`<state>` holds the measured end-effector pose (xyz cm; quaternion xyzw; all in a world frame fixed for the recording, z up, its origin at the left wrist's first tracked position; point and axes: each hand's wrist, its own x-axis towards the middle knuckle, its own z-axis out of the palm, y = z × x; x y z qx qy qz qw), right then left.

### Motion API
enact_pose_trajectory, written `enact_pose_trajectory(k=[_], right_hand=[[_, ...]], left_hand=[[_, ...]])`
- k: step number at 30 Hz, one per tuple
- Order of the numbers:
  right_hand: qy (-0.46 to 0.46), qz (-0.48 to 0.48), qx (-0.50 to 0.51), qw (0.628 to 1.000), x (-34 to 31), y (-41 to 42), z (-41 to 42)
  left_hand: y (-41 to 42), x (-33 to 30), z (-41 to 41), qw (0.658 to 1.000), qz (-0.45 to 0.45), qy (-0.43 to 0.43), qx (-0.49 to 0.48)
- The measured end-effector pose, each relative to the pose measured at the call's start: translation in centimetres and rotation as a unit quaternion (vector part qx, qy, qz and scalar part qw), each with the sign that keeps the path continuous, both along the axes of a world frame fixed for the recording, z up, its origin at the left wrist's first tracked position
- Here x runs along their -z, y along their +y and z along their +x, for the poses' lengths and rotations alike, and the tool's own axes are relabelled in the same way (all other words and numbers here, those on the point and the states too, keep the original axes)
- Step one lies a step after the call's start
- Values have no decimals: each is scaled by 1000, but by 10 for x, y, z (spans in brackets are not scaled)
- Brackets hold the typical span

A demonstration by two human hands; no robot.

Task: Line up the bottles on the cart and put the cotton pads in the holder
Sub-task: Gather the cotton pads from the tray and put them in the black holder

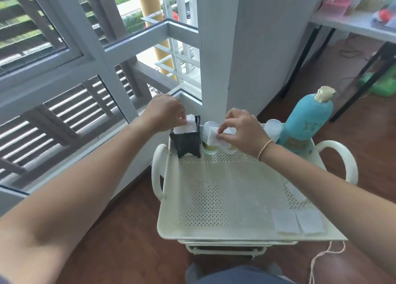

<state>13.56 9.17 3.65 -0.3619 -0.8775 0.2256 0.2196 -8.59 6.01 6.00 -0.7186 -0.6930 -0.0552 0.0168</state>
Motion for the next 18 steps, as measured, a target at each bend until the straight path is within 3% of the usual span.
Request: enact_pose_trajectory(k=[12,16,18], right_hand=[[-2,-2,-8,1000,2,19,-39],[-30,3,-23,999,0,30,-67],[-55,9,-29,998,2,33,-81]], left_hand=[[14,38,-16,999,-19,-21,17],[6,33,-35,995,12,-103,3],[1,32,-47,984,-32,-175,-22]])
